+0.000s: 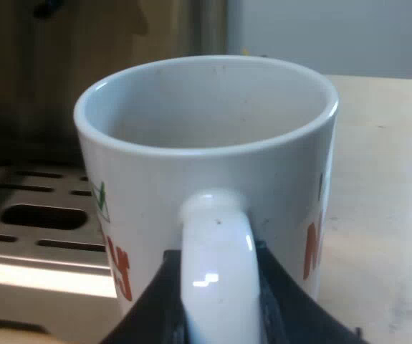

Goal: Remove mug from coffee machine

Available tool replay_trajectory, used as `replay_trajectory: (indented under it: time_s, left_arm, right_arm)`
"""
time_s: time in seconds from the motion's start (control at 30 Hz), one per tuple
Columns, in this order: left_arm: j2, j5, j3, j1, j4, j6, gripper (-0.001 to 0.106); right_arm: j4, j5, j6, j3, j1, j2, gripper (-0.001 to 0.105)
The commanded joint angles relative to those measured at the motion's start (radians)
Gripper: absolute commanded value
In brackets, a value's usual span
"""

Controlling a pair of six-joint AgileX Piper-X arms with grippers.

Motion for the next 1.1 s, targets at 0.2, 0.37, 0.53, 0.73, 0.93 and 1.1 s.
replay_trajectory:
  time_s: [0.2,0.37,0.53,0.73,0.93,1.1]
  left_arm:
    - [-0.001,0.013,-0.001,-0.058,-0.004,-0.011,0.087]
    - [-0.001,0.013,0.003,-0.057,-0.004,-0.011,0.087]
    - [-0.001,0.013,0.003,-0.057,-0.004,-0.011,0.087]
    - [-0.001,0.013,0.003,-0.057,-0.004,-0.011,0.087]
    - [-0.001,0.013,0.003,-0.057,-0.004,-0.011,0.087]
    - [-0.001,0.013,0.003,-0.057,-0.004,-0.011,0.087]
  right_arm:
    - [-0.046,-0.013,-0.011,-0.01,-0.147,-0.014,0.0]
    - [-0.046,-0.156,-0.011,-0.01,-0.26,-0.011,0.0]
    - [-0.046,-0.238,-0.011,-0.01,-0.325,0.01,0.0]
    - [-0.062,-0.273,-0.011,-0.01,-0.34,0.098,0.0]
    - [-0.174,-0.242,-0.011,-0.01,-0.34,0.227,0.0]
    - [-0.293,-0.212,-0.011,-0.01,-0.34,0.336,0.0]
